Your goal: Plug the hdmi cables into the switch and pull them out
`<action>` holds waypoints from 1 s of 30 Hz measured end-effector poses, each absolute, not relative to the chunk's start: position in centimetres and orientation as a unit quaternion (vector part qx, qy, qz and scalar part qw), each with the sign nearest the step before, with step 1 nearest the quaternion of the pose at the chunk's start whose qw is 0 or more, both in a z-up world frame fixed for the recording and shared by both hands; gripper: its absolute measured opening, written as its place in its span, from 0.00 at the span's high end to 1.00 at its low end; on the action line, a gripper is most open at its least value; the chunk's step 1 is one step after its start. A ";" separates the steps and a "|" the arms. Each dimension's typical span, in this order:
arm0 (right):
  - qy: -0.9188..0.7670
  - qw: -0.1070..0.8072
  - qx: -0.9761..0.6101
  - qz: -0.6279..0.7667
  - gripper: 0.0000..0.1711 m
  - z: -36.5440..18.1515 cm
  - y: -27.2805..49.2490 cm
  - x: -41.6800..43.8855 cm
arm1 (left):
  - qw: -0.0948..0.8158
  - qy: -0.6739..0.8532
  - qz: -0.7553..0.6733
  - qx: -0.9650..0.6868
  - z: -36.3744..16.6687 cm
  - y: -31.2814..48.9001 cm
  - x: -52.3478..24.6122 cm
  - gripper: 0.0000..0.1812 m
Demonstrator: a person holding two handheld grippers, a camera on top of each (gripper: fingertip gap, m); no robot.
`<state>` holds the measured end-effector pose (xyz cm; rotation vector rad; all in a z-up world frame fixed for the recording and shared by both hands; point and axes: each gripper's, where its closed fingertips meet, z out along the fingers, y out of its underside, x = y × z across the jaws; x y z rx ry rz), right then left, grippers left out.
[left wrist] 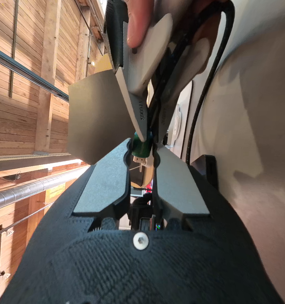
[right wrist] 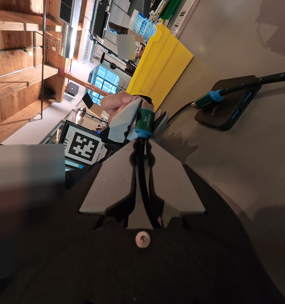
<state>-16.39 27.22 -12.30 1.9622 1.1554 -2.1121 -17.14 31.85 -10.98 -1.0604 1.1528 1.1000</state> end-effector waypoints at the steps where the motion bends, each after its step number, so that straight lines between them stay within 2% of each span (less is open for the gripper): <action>1: 0.373 0.022 0.629 -0.682 0.97 -12.3 27.1 -16.3 | 0.581 0.490 0.472 -0.447 -10.8 31.8 -17.1 0.88; 4: 0.381 0.043 0.619 -0.686 0.97 -12.2 26.2 -16.3 | 0.572 0.481 0.485 -0.453 -11.0 32.3 -17.9 0.83; 8: 0.385 0.063 0.610 -0.690 0.97 -12.3 25.4 -16.4 | 0.579 0.484 0.484 -0.444 -10.5 31.7 -17.5 0.88; 11: 0.401 0.037 0.619 -0.674 0.96 -12.4 25.9 -16.4 | 0.560 0.495 0.458 -0.481 -11.3 31.9 -17.7 0.90; 14: 0.433 -0.077 0.669 -0.599 0.94 -13.4 28.5 -16.4 | 0.502 0.514 0.405 -0.565 -14.3 32.4 -18.8 0.91; 15: 0.451 -0.131 0.678 -0.565 0.90 -13.3 29.6 -16.2 | 0.489 0.519 0.388 -0.584 -15.1 32.4 -19.0 0.91; 16: 0.473 -0.186 0.678 -0.531 0.85 -12.9 30.5 -16.0 | 0.490 0.520 0.356 -0.602 -15.7 32.2 -18.8 0.91; 19: 0.565 -0.302 0.624 -0.447 0.82 -11.5 30.2 -15.6 | 0.513 0.493 0.220 -0.667 -16.0 31.4 -17.8 0.91; 21: 0.631 -0.348 0.569 -0.397 0.81 -11.3 28.5 -15.8 | 0.511 0.482 0.159 -0.694 -16.2 30.9 -17.8 0.91; 25: 0.728 -0.419 0.471 -0.269 0.91 -12.2 26.2 -16.2 | 0.461 0.497 0.108 -0.727 -18.6 30.1 -17.8 0.91; 30: 0.747 -0.439 0.443 -0.229 0.87 -11.9 25.2 -16.1 | 0.433 0.509 0.081 -0.739 -19.8 29.5 -17.2 0.92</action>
